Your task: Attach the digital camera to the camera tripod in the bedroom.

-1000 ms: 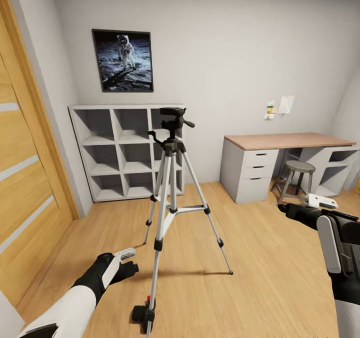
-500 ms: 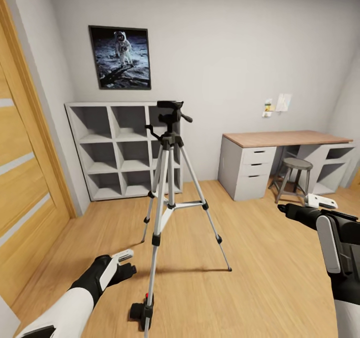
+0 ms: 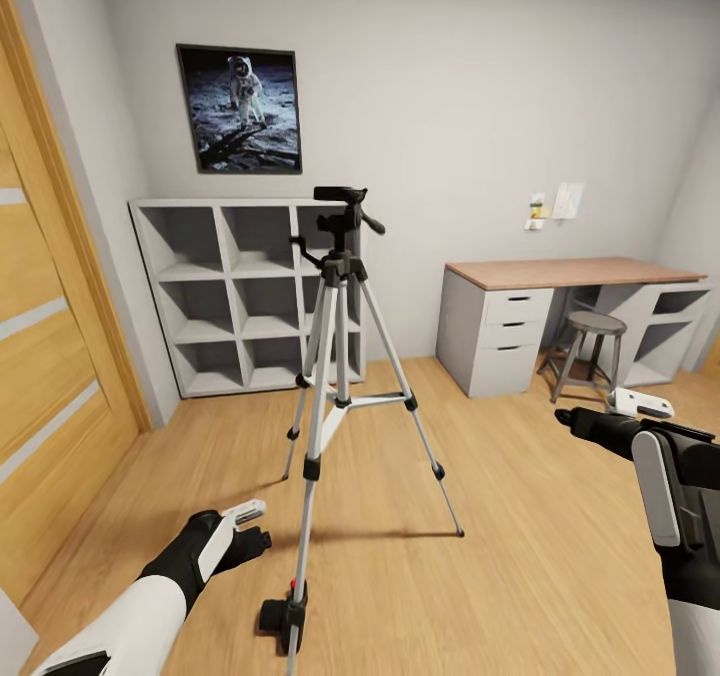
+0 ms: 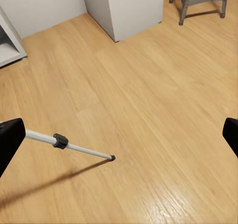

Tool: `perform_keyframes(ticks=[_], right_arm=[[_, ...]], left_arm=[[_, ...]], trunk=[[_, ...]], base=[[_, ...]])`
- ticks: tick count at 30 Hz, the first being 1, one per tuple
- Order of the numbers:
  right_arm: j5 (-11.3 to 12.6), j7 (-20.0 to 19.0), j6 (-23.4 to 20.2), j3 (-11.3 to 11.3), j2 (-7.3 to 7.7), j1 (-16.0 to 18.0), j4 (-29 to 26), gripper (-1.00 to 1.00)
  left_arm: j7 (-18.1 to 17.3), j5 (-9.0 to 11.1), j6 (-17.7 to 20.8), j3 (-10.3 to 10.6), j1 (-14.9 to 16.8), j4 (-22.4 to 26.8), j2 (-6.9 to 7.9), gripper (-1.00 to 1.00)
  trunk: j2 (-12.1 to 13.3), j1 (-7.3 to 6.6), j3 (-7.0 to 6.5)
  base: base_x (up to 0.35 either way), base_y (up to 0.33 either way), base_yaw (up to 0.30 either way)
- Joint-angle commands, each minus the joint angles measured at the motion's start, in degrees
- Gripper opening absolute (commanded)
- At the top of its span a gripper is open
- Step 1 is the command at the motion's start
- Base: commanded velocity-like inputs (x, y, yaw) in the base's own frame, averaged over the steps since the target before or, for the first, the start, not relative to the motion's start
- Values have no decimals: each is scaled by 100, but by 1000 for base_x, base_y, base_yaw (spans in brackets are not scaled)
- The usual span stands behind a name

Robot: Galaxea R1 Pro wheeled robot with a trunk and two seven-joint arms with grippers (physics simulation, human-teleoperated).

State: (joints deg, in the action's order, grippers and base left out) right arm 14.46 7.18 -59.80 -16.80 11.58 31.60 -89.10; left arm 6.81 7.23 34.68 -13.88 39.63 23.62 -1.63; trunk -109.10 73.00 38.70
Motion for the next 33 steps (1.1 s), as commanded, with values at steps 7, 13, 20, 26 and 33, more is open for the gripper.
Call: perform_keyframes(ticks=[7,13,20,26,33], right_arm=[[63,56,-20,2,-3,4,-3,100],[64,56,-20,2,-5,4,-2,100],[60,56,-20,2,-1,1,-6,100],[69,49,-20,11,18,-92,-157,100],[77,47,-20,118,25,-155,-220,100]], left_arm=[[47,62,30,-18,1,12,-4,100],[44,59,30,-18,3,12,-4,100],[-13,79,76,-13,29,12,9,100],[-93,77,205,17,194,-23,135,100],[-119,89,275,17,324,-186,348,100]], trunk=[[-285,154,132],[-526,286,240],[-807,439,366],[-1047,571,473],[-1328,725,599]], base=[[0,0,0],[0,0,0],[0,0,0],[0,0,0],[0,0,0]])
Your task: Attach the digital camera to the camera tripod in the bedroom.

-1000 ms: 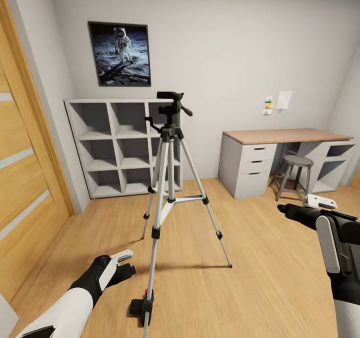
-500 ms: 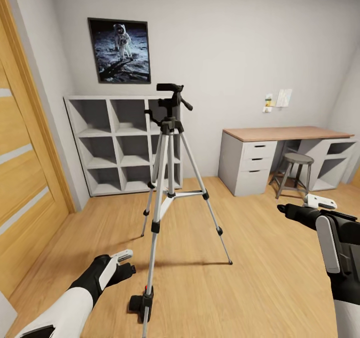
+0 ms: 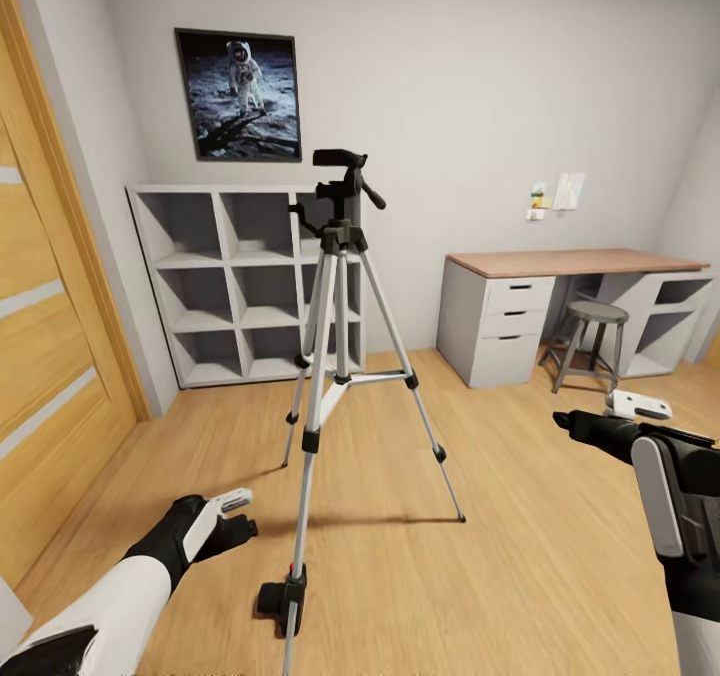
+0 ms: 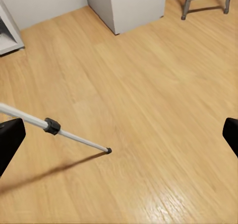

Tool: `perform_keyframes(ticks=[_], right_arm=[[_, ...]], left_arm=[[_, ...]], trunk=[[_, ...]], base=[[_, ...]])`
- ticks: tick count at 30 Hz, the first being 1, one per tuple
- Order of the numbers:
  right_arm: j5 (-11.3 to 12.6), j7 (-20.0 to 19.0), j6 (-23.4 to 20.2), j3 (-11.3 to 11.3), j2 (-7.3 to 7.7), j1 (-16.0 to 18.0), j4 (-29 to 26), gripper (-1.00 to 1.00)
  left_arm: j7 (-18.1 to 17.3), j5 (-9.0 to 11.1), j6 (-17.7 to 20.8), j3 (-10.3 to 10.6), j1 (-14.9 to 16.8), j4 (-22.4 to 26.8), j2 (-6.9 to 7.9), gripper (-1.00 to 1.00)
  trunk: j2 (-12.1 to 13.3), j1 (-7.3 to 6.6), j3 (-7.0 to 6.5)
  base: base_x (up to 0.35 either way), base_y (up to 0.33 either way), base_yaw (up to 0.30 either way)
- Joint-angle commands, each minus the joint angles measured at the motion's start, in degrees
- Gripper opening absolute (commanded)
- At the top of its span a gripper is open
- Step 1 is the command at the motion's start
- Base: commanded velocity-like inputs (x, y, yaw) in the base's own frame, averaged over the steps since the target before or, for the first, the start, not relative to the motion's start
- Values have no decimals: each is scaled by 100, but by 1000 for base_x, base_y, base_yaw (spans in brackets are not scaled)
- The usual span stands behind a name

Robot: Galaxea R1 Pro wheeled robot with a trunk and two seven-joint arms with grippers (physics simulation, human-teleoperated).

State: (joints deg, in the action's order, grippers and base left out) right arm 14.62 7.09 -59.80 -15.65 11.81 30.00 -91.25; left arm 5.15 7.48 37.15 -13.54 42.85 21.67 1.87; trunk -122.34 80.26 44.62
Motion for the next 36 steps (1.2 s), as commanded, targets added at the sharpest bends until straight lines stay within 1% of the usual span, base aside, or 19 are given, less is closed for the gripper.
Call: perform_keyframes(ticks=[1,6,10,13,14,18,25,36], right_arm=[[64,56,-20,33,8,-2,-12,100],[61,56,-20,102,-9,-10,-22,100],[60,56,-20,112,-12,-14,-28,100],[56,56,-20,129,-16,-17,-35,100],[54,56,-20,143,-18,-18,-39,100],[51,56,-20,161,-8,-24,-72,100],[50,56,-20,167,1,-26,-84,100],[50,56,-20,208,-2,-28,-92,100]], left_arm=[[44,66,35,-20,22,-7,26,100],[18,64,94,-23,144,68,71,100],[-40,70,188,-17,248,101,75,100],[-240,60,296,-13,325,116,80,100],[-425,44,337,-11,352,115,84,100],[-718,22,359,5,383,60,110,100],[-774,6,337,22,364,42,110,100],[-781,-3,312,3,321,33,171,100]], trunk=[[-44,22,25],[-245,131,114],[-405,219,186],[-526,285,240],[-566,307,258],[-726,395,330],[-1007,549,455],[-1448,790,653]], base=[[0,0,0],[0,0,0],[0,0,0],[0,0,0],[0,0,0],[0,0,0],[0,0,0],[0,0,0]])
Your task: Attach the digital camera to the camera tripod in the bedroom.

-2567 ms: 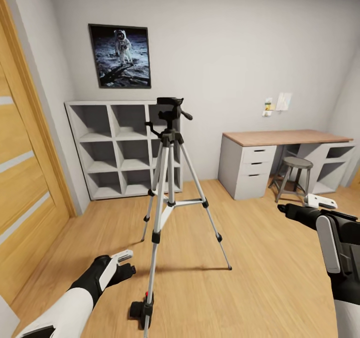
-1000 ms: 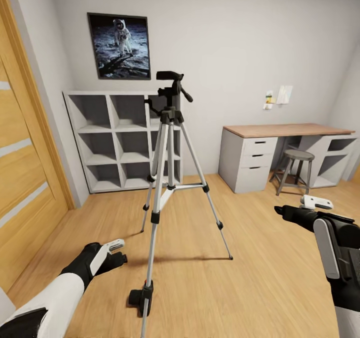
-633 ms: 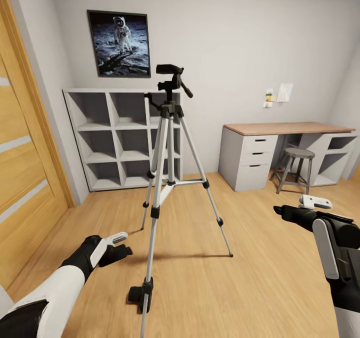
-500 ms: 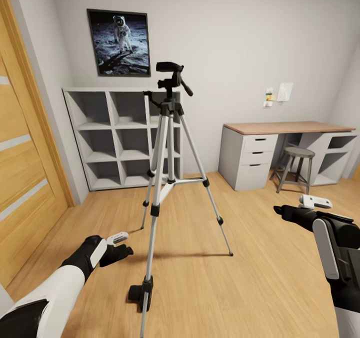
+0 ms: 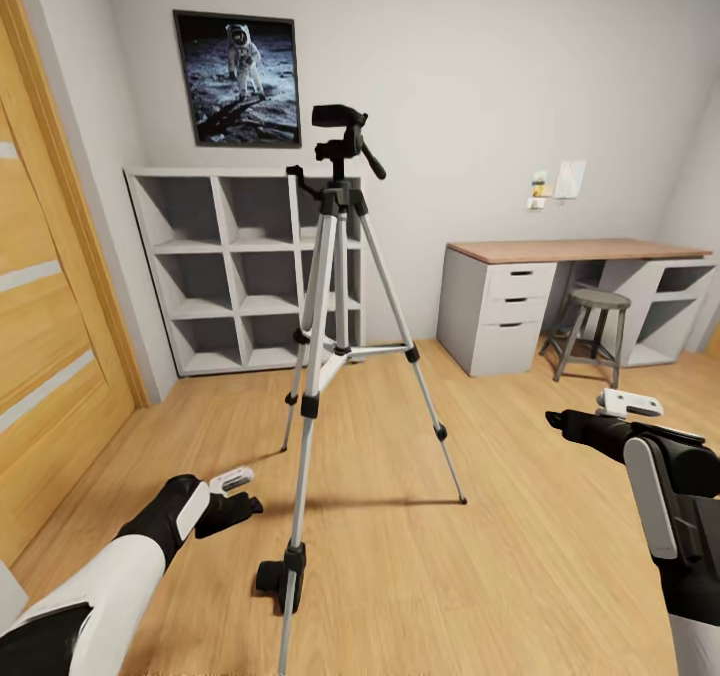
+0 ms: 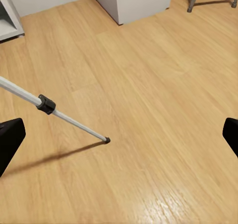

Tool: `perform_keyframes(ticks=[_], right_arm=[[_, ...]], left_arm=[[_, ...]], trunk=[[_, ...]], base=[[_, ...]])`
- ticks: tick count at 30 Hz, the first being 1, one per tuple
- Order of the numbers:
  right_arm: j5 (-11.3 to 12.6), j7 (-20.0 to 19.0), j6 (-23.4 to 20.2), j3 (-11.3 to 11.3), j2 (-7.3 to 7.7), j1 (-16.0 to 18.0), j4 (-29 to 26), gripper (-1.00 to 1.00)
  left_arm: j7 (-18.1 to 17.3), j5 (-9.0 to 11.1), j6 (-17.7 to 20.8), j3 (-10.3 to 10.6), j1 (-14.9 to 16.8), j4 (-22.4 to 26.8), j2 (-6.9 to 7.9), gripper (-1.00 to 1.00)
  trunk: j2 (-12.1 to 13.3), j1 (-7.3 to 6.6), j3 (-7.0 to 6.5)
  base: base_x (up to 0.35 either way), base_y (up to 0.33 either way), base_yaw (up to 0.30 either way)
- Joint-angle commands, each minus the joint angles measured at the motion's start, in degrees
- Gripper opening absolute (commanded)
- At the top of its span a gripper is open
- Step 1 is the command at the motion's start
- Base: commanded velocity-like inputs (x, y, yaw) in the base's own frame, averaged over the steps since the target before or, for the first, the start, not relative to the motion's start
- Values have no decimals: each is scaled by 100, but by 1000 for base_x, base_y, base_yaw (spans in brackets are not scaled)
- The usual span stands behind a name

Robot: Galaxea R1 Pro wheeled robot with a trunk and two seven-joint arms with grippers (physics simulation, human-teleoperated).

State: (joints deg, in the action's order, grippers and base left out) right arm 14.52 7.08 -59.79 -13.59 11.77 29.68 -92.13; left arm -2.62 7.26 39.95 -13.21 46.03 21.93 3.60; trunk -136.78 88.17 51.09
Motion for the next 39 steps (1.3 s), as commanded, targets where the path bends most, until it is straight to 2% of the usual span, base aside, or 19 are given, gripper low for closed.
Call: perform_keyframes(ticks=[1,16,33,39], right_arm=[[60,56,-21,13,2,4,-5,100],[60,60,-21,54,6,3,-1,100],[52,58,-21,65,-24,3,2,100],[51,57,-21,66,-25,3,2,100]], left_arm=[[-4,18,32,-31,-1,6,0,100],[-2,6,30,-27,-55,5,24,100],[-2,-5,36,-27,-95,10,51,100],[-2,2,38,-38,-109,13,109,100]], trunk=[[-44,21,24],[-646,351,294],[-669,395,670],[-677,410,803]], base=[[0,0,0],[0,0,0],[0,0,0],[0,0,0]])
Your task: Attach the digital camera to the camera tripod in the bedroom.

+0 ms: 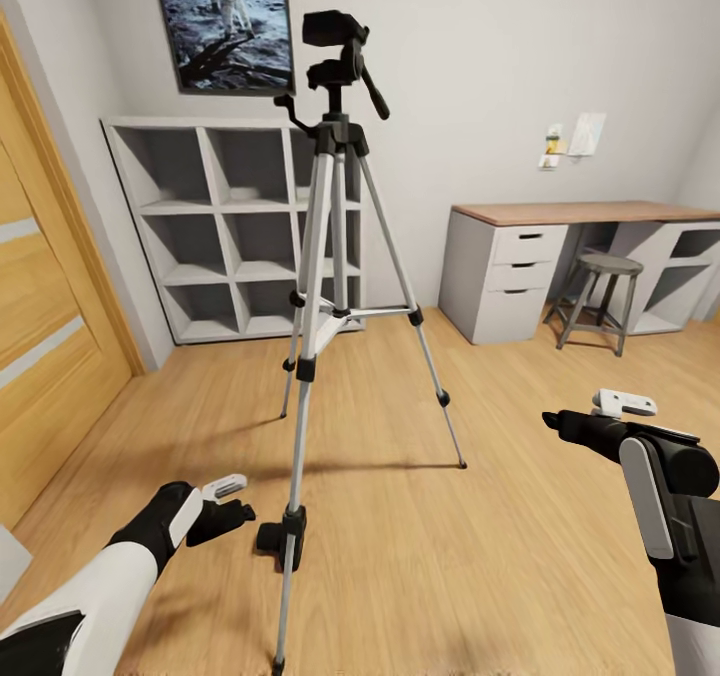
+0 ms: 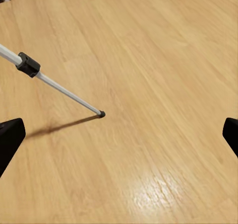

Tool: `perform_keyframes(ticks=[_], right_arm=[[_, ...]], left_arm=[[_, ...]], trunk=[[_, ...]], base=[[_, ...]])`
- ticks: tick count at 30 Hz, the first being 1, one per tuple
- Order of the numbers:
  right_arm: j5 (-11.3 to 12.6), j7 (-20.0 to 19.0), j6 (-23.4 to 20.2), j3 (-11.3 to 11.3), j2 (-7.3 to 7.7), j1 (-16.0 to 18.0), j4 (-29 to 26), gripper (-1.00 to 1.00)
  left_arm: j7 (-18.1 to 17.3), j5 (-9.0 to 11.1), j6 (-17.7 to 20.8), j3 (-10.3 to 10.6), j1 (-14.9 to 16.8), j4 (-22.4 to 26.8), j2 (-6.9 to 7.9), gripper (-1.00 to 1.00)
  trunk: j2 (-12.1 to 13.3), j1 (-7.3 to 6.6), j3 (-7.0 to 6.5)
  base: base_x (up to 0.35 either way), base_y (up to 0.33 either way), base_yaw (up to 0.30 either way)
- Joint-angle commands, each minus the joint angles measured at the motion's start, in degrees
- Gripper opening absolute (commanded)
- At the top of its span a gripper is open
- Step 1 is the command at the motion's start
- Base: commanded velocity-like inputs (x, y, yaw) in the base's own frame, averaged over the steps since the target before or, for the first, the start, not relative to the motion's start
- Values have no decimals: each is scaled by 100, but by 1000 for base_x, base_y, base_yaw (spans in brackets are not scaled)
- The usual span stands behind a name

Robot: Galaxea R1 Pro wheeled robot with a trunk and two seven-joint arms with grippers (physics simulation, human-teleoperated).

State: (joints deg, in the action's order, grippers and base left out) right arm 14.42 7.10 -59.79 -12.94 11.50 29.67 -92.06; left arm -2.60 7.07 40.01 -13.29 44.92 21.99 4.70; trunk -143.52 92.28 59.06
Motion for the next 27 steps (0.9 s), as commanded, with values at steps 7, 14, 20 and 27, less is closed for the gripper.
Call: perform_keyframes(ticks=[7,14,20,27], right_arm=[[60,58,-21,2,2,4,-5,100],[60,56,-21,2,2,4,-5,100],[60,56,-21,2,1,4,-5,100],[60,62,-21,2,1,4,-5,100]], left_arm=[[-4,22,31,-39,0,5,29,100],[-4,22,32,-46,0,6,36,100],[-9,18,6,-28,-34,7,47,100],[-12,16,-167,-5,-111,14,104,100]], trunk=[[-12,16,161],[-19,29,272],[-19,29,272],[-19,29,272]], base=[[0,0,0],[0,0,0],[0,0,0],[0,45,0]])
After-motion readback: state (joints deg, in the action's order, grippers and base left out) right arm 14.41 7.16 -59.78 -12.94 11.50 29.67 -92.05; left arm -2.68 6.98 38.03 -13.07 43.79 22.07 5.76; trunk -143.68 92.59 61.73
